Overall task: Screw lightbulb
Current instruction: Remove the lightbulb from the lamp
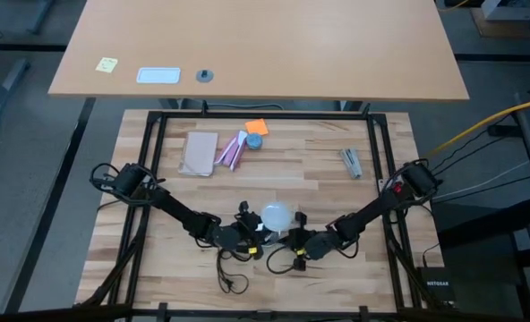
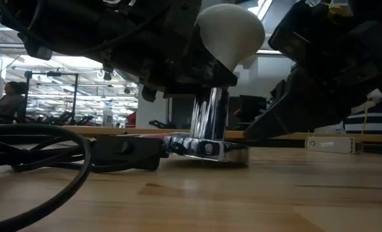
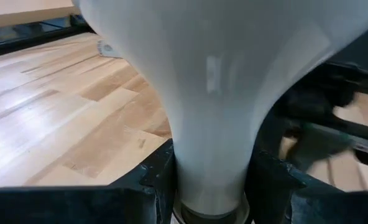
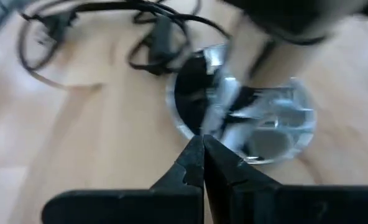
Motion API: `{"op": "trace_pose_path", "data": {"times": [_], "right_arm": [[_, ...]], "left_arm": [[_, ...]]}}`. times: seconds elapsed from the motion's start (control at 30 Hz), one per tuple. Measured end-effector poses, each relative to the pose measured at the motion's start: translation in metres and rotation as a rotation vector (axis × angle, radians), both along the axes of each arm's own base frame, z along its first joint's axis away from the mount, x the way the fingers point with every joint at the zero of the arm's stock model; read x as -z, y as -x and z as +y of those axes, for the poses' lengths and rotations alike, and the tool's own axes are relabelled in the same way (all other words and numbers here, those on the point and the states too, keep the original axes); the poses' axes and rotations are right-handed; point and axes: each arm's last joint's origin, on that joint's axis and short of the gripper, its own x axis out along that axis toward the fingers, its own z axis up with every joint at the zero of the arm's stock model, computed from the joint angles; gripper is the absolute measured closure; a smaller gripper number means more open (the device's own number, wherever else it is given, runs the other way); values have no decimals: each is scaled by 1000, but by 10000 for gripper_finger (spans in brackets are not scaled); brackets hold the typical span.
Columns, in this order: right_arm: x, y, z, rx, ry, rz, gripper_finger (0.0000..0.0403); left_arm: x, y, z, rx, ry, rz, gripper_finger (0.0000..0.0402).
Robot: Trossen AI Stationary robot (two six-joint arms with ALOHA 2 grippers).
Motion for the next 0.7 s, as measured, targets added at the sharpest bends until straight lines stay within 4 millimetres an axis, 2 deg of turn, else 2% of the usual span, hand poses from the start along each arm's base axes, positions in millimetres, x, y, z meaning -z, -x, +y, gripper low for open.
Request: {"op": "trace_pose_path", "data": {"times": [0.2,0.33,0.53,0.7], "right_arm": [[-10,12,-12,137,132,74,400],[-12,9,-22,227,183,57,400],[2,-5,-38,193,103,93,400],[10,-12,-37,120,64,77,401]], "left_arm": [[0,0,-4,75,17,2,263],[-1,-1,-7,157,36,2,263],[-3,-2,-8,217,1,-11,263],[-2,-2,-7,213,-6,-1,263]]}}
